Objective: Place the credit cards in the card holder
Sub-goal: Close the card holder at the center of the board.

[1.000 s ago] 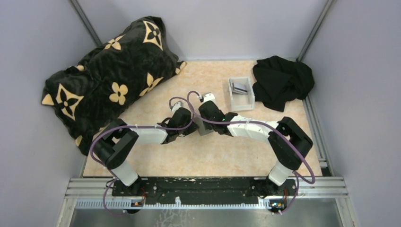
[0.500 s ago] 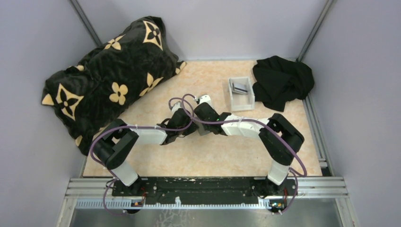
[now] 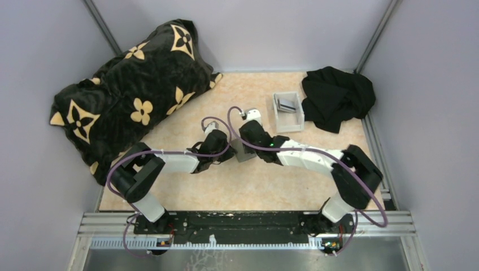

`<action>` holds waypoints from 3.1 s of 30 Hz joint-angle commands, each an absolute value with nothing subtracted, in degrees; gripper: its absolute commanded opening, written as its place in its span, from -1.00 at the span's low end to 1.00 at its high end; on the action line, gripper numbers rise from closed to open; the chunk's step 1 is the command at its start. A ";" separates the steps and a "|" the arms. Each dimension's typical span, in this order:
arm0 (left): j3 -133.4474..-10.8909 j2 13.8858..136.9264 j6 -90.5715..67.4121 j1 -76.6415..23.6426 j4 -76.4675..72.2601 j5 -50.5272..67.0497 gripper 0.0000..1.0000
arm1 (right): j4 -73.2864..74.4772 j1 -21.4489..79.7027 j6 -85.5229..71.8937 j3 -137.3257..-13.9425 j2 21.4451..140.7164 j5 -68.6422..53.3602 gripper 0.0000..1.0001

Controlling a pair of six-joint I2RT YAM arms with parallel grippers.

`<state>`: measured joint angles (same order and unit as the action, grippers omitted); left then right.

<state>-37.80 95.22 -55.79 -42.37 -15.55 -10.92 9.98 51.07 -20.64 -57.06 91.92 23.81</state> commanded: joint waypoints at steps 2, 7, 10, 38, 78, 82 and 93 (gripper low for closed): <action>-33.18 99.40 -50.63 -41.76 3.85 -13.34 -0.87 | 4.74 45.31 -27.40 -51.23 81.29 18.24 -0.14; -35.44 102.01 -50.05 -41.57 6.55 -13.35 -0.87 | 1.71 40.32 -29.76 -47.99 81.54 11.95 -0.15; -36.15 102.63 -49.75 -41.48 7.46 -13.53 -0.86 | -2.93 37.50 -32.62 -45.37 82.90 6.52 -0.15; -36.04 104.22 -47.58 -40.12 7.30 -11.39 -0.88 | -33.60 27.69 -49.12 -35.88 100.68 -15.06 -0.13; -36.65 105.20 -46.40 -39.90 5.69 -9.34 -0.88 | -42.65 30.47 -49.81 -32.95 103.43 -18.53 -0.13; -36.82 105.30 -46.31 -39.90 5.60 -9.23 -0.88 | -41.93 30.91 -49.42 -33.58 103.85 -18.55 -0.13; -37.00 105.54 -46.23 -39.90 5.62 -9.05 -0.89 | -38.13 31.90 -47.48 -35.40 104.91 -18.72 -0.13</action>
